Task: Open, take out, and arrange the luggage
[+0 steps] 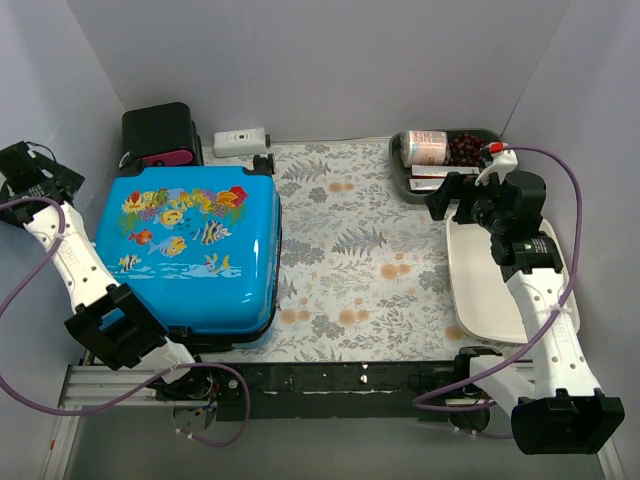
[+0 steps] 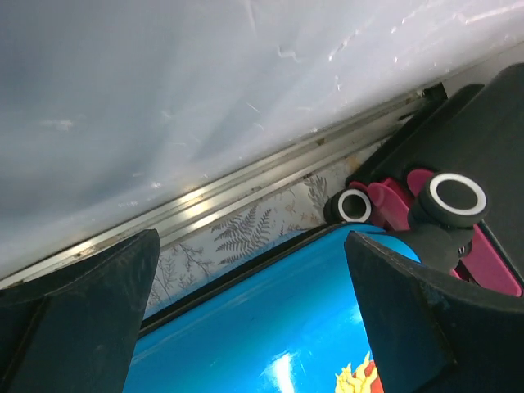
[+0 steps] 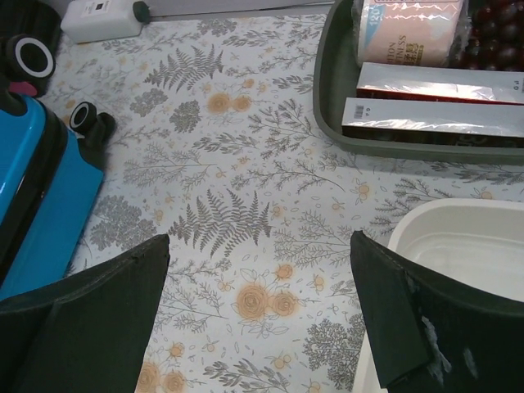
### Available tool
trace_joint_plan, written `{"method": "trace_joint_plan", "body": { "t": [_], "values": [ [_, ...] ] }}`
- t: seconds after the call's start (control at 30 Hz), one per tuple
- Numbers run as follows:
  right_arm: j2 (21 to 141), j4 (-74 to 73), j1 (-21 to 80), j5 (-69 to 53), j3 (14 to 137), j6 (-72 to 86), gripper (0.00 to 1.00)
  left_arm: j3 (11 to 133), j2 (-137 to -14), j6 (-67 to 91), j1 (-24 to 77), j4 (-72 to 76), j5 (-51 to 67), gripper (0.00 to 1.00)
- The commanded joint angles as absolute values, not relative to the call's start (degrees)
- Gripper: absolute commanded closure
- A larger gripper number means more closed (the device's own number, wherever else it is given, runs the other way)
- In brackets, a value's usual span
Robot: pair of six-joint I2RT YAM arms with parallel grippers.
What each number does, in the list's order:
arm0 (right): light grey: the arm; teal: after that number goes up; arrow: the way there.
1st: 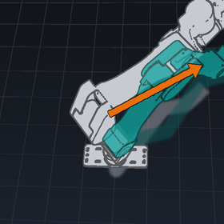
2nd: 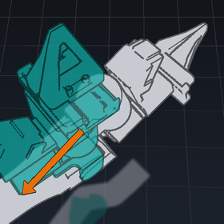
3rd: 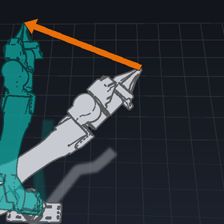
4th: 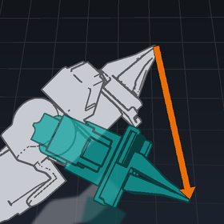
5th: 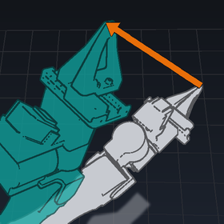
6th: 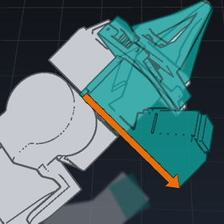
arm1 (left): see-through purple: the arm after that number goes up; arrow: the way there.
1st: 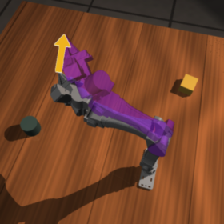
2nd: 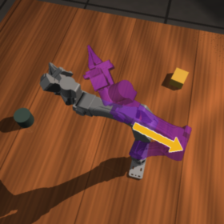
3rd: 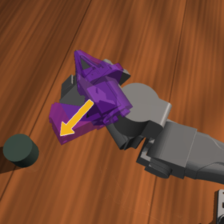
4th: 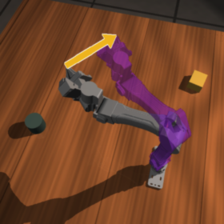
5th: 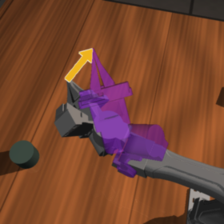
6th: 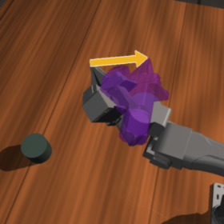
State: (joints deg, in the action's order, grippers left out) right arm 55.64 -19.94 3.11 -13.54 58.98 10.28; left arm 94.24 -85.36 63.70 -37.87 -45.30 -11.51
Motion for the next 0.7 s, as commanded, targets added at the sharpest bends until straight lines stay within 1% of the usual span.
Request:
{"method": "trace_joint_plan", "body": {
  "t": [0.0,0.07,0.13,0.23,0.3,0.33,0.4,0.5,0.53,0.67],
  "values": [
    [55.9,-15.6,3.3,-17.1,58.4,9.8,0.02,91.2,-84.3,61.4,-38.0,-37.9,-4.9,0.02],
    [56.4,-15.6,3.4,-16.9,58.4,9.6,0.02,89.5,-84.1,60.6,-38.1,-36.1,-2.6,0.02],
    [57.0,-15.8,3.4,-17.0,58.5,9.4,0.02,88.8,-84.4,61.1,-38.1,-36.6,2.3,0.02],
    [57.9,-16.4,3.7,-16.7,58.7,9.5,0.02,83.9,-82.5,62.7,-38.1,-36.9,6.2,0.02],
    [58.4,-16.7,3.9,-16.2,58.7,9.5,0.02,77.9,-80.3,63.7,-38.1,-35.9,9.9,0.02],
    [58.4,-16.7,4.0,-15.9,58.7,9.5,0.02,75.3,-77.9,63.9,-38.1,-35.0,14.9,0.02],
    [58.8,-16.8,4.4,-15.3,58.8,9.5,0.02,70.1,-75.6,64.5,-38.1,-32.5,18.8,0.02],
    [59.3,-16.8,5.0,-14.9,58.7,9.6,0.02,67.1,-73.5,65.3,-38.0,-32.3,24.0,0.02],
    [59.4,-16.8,5.1,-14.9,58.6,9.7,0.02,66.5,-73.1,65.7,-38.1,-32.3,27.9,0.02],
    [60.1,-17.0,6.0,-14.9,58.6,9.8,0.02,63.1,-70.1,66.3,-37.4,-31.9,34.4,0.02]
  ]
}}
